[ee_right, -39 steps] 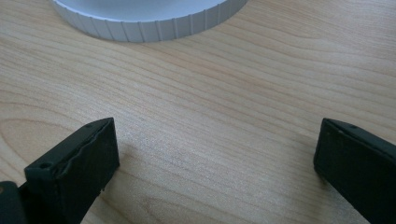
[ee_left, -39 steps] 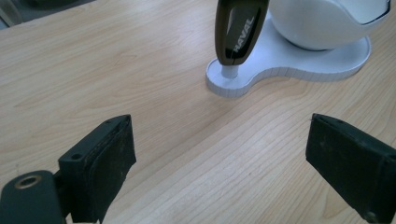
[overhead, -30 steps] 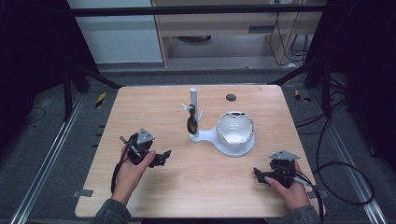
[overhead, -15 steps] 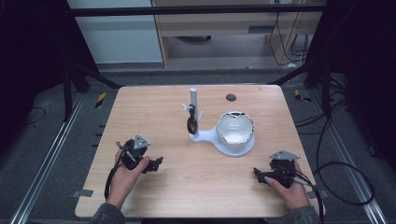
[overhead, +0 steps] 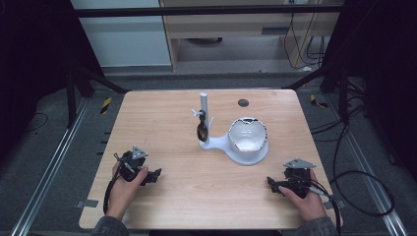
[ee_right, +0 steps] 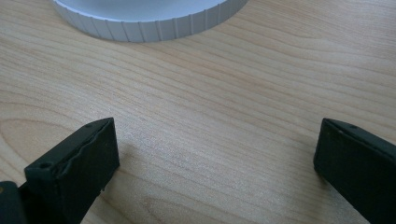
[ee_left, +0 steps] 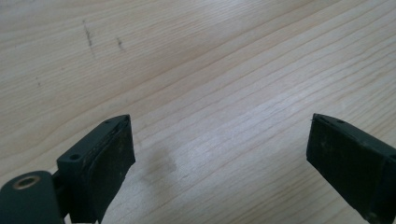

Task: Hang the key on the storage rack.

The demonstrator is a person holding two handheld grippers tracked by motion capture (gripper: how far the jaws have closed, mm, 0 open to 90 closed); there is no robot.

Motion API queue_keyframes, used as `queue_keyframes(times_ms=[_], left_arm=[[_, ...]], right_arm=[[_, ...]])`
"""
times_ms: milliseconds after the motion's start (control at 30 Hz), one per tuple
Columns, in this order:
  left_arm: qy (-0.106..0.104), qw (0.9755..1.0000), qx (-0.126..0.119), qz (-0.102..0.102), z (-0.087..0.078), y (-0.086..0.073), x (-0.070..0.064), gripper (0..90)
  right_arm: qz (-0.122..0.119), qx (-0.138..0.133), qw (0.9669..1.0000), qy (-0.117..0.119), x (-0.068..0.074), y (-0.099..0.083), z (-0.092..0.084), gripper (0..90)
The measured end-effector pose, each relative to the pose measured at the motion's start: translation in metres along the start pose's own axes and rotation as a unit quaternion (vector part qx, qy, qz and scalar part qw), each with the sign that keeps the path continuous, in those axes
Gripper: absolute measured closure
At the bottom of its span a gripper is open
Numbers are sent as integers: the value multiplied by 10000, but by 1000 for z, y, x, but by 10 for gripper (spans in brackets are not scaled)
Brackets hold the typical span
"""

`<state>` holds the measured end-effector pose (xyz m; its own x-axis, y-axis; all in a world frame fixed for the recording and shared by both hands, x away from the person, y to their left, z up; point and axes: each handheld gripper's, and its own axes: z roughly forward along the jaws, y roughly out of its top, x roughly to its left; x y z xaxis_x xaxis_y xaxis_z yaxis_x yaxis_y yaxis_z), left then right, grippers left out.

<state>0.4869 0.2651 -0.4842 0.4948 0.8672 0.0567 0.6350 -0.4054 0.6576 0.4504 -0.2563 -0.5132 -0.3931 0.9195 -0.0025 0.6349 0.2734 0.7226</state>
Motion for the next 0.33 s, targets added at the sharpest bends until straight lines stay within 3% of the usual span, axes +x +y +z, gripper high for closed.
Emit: queue_keyframes(times_ms=[167,333], left_arm=[[-26,9997,29,-245,9,-10,7,68],[67,9988,-378,-301,14,-21,11,14]], right_arm=[[0,0,10000,0,0,0,0,4],[7,2,10000,-3,0,0,0,4]])
